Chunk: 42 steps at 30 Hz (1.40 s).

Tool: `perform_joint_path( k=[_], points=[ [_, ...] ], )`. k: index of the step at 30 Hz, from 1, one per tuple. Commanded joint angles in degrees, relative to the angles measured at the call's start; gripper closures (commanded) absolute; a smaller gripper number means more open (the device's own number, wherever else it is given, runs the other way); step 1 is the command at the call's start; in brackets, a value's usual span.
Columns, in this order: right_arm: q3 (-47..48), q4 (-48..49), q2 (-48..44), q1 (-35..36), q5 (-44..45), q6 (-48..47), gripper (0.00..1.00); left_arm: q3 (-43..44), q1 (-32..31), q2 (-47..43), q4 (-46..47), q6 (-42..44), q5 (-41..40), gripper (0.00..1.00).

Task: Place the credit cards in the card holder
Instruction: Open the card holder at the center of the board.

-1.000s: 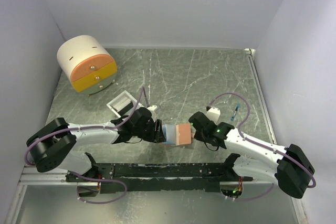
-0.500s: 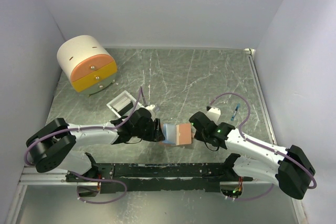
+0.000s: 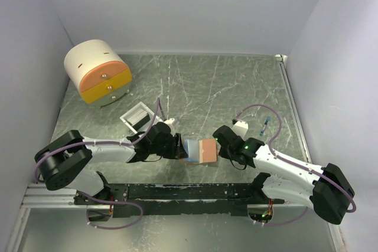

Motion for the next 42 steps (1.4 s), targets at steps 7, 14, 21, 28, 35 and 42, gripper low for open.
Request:
perform_joint_path(
  k=[7,14,21,28,35,42],
  points=[
    [-0.06,2.41,-0.78,-0.24,-1.25,-1.86,1.00,-0.90,-0.39,-0.63,9.76,-1.50,4.55,0.57],
    [0.17,2.48,-1.49,-0.30,-1.84,-2.48,1.00,-1.28,-0.34,0.85,14.58,-2.43,7.17,0.58],
    [-0.15,2.65,-1.51,-0.29,-2.44,-2.46,1.00,-0.96,-0.35,2.25,15.26,-2.66,7.33,0.69],
    [4.48,-1.42,-2.08,-0.30,-3.51,-4.74,0.78,-2.10,-0.34,-2.65,11.74,-2.23,5.16,0.86],
    [11.10,-1.01,-5.09,-0.09,-8.96,-9.36,0.54,0.50,-0.41,-7.23,1.55,-0.23,3.09,0.85],
    [11.90,6.94,-1.32,2.95,-14.48,-9.35,0.37,0.59,-0.78,-8.79,-1.87,-0.41,1.79,0.83]
  ],
)
